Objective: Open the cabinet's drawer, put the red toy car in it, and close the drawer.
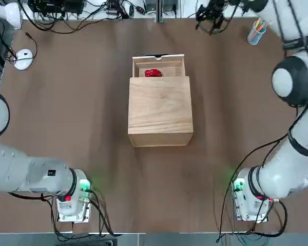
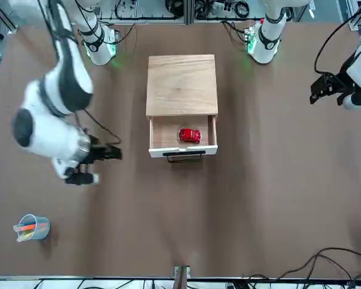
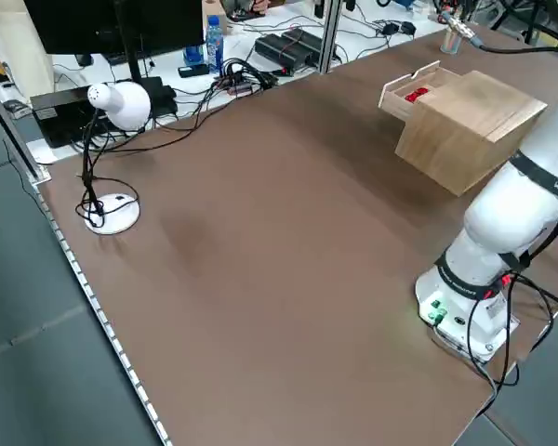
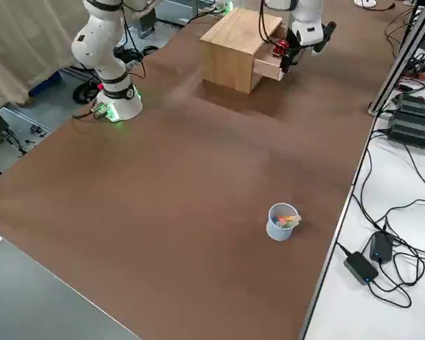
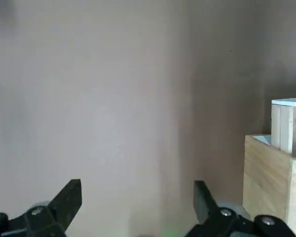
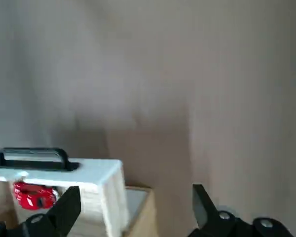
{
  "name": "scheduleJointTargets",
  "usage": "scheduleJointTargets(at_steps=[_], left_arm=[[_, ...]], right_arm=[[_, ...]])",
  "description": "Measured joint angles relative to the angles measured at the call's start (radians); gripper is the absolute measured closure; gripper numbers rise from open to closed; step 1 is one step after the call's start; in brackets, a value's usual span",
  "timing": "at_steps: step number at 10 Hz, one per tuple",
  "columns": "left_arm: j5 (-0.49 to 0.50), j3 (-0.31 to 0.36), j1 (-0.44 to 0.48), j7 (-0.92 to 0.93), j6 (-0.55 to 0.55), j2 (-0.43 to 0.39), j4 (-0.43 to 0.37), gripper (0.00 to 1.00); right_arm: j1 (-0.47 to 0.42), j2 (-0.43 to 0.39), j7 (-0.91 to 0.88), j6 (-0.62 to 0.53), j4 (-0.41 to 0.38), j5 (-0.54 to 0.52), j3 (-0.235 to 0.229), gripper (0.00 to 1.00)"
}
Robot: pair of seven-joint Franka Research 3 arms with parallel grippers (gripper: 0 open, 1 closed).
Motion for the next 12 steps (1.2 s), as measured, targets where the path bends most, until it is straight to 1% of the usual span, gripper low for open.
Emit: scheduleJointTargets(at_steps=[1,2,3,4,6,7,8,9,12], left_arm=[[-0.002,0.0,0.002,0.008,0.005,0.004,0.001,0.01],[-0.003,0.0,0.002,0.009,0.013,0.007,0.002,0.02],[-0.003,-0.001,0.002,0.01,0.018,0.01,0.003,0.02],[-0.004,-0.001,0.003,0.01,0.021,0.012,0.003,0.02],[-0.004,0.0,0.004,0.01,0.023,0.018,0.004,0.01],[-0.004,0.0,0.004,0.01,0.023,0.019,0.004,0.02],[-0.004,0.0,0.004,0.01,0.023,0.02,0.004,0.02],[-0.004,0.001,0.005,0.01,0.023,0.021,0.004,0.02],[-0.004,0.001,0.005,0.01,0.023,0.024,0.004,0.02]], right_arm=[[0.026,0.027,0.0,0.044,0.001,0.072,0.0,0.0],[0.047,0.049,0.0,0.068,0.002,0.108,0.0,0.02],[0.065,0.069,0.002,0.095,0.002,0.128,0.0,0.06],[0.082,0.083,0.003,0.113,0.002,0.164,0.0,0.13],[0.111,0.107,0.005,0.125,0.002,0.206,0.0,0.47],[0.124,0.12,0.005,0.13,0.002,0.211,0.0,0.61],[0.14,0.13,0.006,0.136,0.003,0.214,0.0,0.73],[0.155,0.138,0.006,0.146,0.002,0.22,0.0,0.75],[0.176,0.144,0.007,0.15,0.003,0.228,0.0,0.76]])
